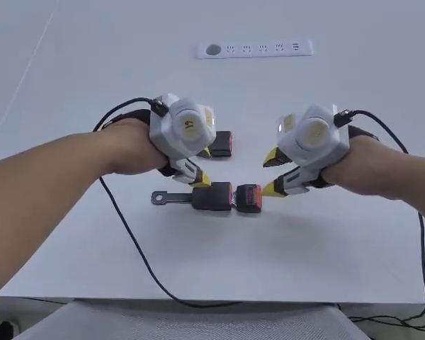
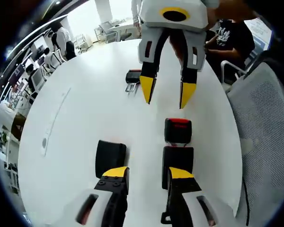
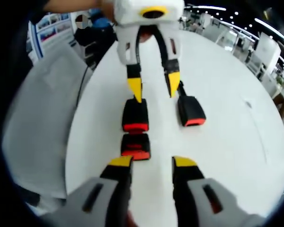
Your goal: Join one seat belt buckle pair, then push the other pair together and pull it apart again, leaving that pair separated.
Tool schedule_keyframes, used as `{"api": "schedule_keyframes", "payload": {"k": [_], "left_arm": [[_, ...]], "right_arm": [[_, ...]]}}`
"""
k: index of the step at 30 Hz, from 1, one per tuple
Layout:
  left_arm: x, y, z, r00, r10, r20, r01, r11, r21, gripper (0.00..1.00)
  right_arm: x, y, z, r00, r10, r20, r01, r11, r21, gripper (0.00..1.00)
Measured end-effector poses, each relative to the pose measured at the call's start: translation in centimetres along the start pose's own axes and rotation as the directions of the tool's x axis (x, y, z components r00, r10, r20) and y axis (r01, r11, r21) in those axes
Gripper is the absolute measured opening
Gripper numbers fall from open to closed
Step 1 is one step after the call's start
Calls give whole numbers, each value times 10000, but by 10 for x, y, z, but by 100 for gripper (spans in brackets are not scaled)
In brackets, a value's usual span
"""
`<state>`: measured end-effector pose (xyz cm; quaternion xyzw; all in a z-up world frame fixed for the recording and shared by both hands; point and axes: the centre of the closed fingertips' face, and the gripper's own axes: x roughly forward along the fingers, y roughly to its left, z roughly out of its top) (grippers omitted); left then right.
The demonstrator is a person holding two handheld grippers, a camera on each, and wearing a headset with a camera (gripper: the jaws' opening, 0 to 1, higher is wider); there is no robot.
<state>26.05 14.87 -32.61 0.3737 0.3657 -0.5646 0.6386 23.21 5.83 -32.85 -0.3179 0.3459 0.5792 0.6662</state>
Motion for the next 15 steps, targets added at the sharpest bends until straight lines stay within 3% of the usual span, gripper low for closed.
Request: {"api": "schedule_keyframes", "payload": {"k": [4,8,15], "left_arm": [[3,21,-9,9992,93,-383,-84,9997,238,33],[0,37,-8,9991,276,-312,-268,9993,258,34],[7,54,-7,9988,316,-373,-301,9987,420,34]], "right_arm": [[-9,-11,-11,9999,-64,-138,65,10000,64,35],[-17,-25,-24,9995,-187,-269,189,9998,56,33],[-31,-54,-47,9972,-519,-534,528,9985,168,33]]}}
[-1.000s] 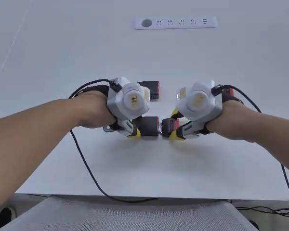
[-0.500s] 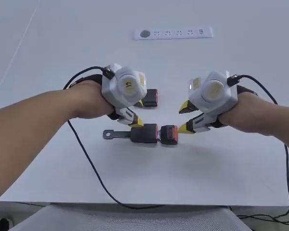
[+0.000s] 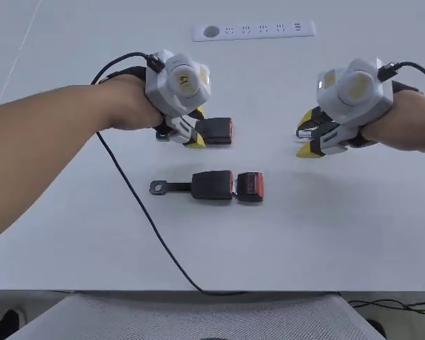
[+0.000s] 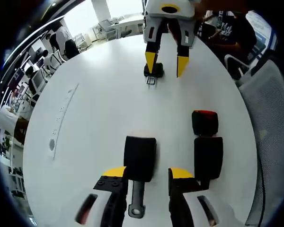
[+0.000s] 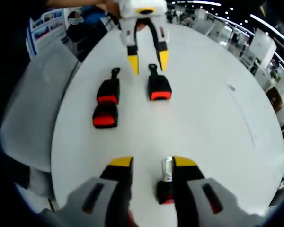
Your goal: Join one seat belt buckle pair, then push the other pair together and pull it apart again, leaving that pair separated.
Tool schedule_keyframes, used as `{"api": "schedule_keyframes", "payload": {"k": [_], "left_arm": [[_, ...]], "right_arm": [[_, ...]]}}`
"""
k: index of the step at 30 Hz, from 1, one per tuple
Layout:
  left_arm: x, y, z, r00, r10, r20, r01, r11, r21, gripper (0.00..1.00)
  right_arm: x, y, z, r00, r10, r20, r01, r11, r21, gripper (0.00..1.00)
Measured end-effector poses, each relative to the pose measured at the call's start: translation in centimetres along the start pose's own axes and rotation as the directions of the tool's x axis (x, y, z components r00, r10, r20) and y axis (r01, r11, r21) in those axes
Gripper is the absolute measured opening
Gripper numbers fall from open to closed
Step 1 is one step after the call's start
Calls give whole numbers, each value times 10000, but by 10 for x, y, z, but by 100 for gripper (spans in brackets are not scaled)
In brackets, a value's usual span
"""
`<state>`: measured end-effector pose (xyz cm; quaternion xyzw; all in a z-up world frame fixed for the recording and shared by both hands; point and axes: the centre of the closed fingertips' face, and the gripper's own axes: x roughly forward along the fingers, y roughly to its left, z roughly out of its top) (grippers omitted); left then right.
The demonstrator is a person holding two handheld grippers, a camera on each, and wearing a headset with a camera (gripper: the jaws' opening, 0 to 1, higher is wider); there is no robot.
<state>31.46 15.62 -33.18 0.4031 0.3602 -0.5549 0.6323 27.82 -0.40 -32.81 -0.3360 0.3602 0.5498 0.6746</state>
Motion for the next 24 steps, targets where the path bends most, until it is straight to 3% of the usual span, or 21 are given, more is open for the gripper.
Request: {"api": "schedule_keyframes", "payload": {"k": [6,8,10,12,13,14,16,22,24], "left_arm": [[8,23,-2,9994,188,-274,-193,9996,-211,35],[11,23,-1,9998,21,-194,-23,9999,-115,35],[14,23,-1,9999,-160,-49,160,9999,-39,35],[16,21,1,9992,-362,162,359,9992,158,34],[17,22,1,9991,-374,209,371,9992,157,35],[16,25,3,9988,-381,307,378,9992,128,35],[17,26,3,9986,-388,360,381,9991,176,36],[20,14,-5,9960,-885,98,884,9960,98,36],[24,14,-11,9969,-776,-141,777,9969,90,37]], "right_arm": [[-11,-34,-32,9977,-426,-522,430,9991,58,36],[-13,-39,-41,9974,-398,-595,404,9991,88,36],[-12,-53,-50,9974,-363,-615,377,9991,209,36],[-8,-50,-55,9974,-149,-704,164,9996,209,36],[-5,-45,-47,9994,286,-189,-283,9995,141,34],[-7,-48,-51,9990,91,-436,-81,9997,243,34],[-7,-47,-51,9989,123,-458,-114,9998,189,34],[-5,-36,-56,9972,587,-471,-579,9982,173,35],[-3,-36,-62,9967,599,-550,-588,9981,197,35]]}}
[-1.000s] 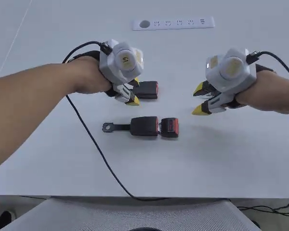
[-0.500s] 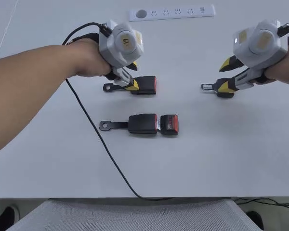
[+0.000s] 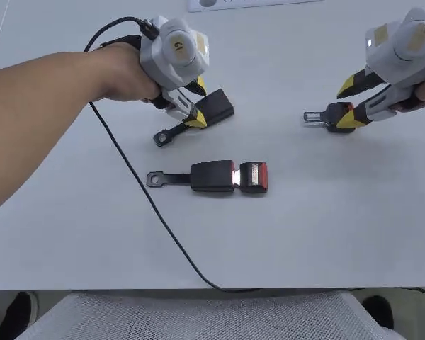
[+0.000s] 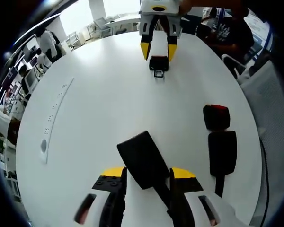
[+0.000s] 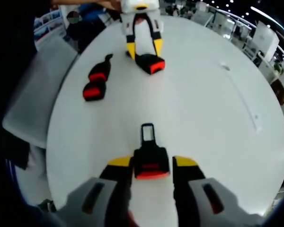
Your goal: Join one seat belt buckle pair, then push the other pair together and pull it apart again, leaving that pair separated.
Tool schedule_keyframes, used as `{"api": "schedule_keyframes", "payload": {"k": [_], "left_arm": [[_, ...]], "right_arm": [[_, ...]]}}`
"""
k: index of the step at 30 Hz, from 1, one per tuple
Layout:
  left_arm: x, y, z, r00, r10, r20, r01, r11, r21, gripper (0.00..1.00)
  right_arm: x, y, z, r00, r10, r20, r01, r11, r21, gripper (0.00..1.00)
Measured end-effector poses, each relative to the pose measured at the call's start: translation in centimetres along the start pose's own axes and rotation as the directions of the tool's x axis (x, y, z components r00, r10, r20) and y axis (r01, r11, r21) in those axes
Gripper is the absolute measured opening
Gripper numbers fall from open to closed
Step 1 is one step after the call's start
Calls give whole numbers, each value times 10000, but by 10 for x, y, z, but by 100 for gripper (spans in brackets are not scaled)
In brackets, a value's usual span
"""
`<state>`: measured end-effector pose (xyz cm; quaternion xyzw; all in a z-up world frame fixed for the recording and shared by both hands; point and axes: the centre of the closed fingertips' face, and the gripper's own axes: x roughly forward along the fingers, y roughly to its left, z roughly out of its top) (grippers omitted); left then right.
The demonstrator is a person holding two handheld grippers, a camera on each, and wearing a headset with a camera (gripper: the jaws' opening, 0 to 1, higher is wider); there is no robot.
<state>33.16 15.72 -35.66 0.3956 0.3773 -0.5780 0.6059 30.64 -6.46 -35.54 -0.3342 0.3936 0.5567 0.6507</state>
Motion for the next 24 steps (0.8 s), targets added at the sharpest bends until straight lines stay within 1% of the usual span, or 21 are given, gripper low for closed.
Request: {"api": "schedule_keyframes", "payload": {"k": [3,5,8,11,15,18,19,20,21,23,24], "left_arm": [[2,-2,-1,10000,-52,85,54,9998,-184,37],[6,-4,-3,9999,-104,75,105,9999,-135,35],[7,-4,-5,9999,-150,37,151,9998,-106,33],[8,-4,-7,9999,-167,40,167,9998,-73,32],[8,-3,-6,9997,-209,109,209,9998,-26,32],[9,-4,-6,9996,-283,15,283,9995,172,32],[10,-4,-6,9994,-327,-118,333,9980,539,32],[11,-4,-6,9993,-342,-177,353,9971,669,32],[12,-4,-6,9991,-355,-228,370,9968,713,32],[12,-2,-6,9987,-446,-230,460,9969,636,32],[12,-3,-6,9986,-483,-231,498,9964,691,32]], "right_arm": [[1,-2,-6,9999,-32,-112,33,9999,148,35],[1,-3,-10,9999,-64,-106,67,9996,276,35],[3,-3,-13,9999,-59,-163,63,9997,252,35],[6,-3,-14,9998,-32,-196,37,9997,227,35],[11,-3,-14,9998,10,-208,-4,9996,282,36],[12,-5,-13,9998,133,-117,-130,9996,234,35],[12,-4,-13,9998,197,-105,-195,9996,201,35],[12,-4,-13,9996,266,-111,-264,9995,175,34],[12,-4,-13,9993,353,-121,-350,9991,218,34],[12,-3,-13,9990,430,-154,-429,9991,65,34],[12,-3,-13,9989,448,-165,-447,9990,30,34]]}}
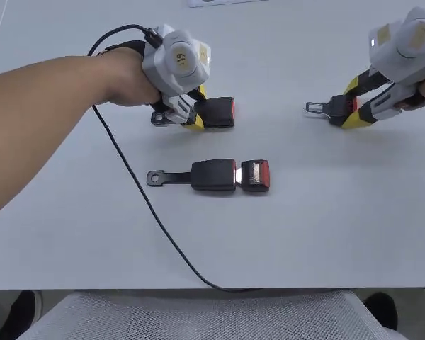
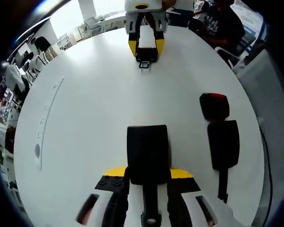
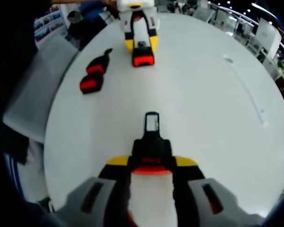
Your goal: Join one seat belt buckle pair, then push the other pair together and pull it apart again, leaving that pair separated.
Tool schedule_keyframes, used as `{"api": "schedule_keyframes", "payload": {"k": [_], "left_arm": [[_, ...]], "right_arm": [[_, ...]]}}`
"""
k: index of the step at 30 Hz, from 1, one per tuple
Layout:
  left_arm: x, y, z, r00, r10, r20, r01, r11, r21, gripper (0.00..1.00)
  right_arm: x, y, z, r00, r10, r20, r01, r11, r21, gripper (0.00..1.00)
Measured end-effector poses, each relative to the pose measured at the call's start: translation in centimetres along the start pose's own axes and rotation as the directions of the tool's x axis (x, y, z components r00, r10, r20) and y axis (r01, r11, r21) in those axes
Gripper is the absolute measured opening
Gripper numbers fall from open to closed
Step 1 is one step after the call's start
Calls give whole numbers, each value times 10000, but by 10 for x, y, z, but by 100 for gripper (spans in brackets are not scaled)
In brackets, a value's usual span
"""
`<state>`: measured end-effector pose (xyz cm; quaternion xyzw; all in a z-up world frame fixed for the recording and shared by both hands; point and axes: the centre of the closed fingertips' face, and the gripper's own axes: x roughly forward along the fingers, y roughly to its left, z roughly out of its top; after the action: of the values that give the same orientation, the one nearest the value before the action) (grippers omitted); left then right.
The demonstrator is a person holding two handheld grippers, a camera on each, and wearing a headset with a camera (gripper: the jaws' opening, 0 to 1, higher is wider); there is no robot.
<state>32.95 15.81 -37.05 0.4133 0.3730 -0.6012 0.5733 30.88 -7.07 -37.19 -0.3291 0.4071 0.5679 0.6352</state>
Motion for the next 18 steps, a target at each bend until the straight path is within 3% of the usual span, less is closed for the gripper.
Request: {"api": "schedule_keyframes", "payload": {"k": [11,18], "left_arm": [[3,4,-1,9999,2,-173,2,9998,213,32],[3,6,0,9999,28,-111,-27,9999,102,31]], "right_arm": [[0,-4,0,10000,69,20,-69,10000,-51,34],[7,0,19,9996,103,264,-99,9998,-162,34]]}}
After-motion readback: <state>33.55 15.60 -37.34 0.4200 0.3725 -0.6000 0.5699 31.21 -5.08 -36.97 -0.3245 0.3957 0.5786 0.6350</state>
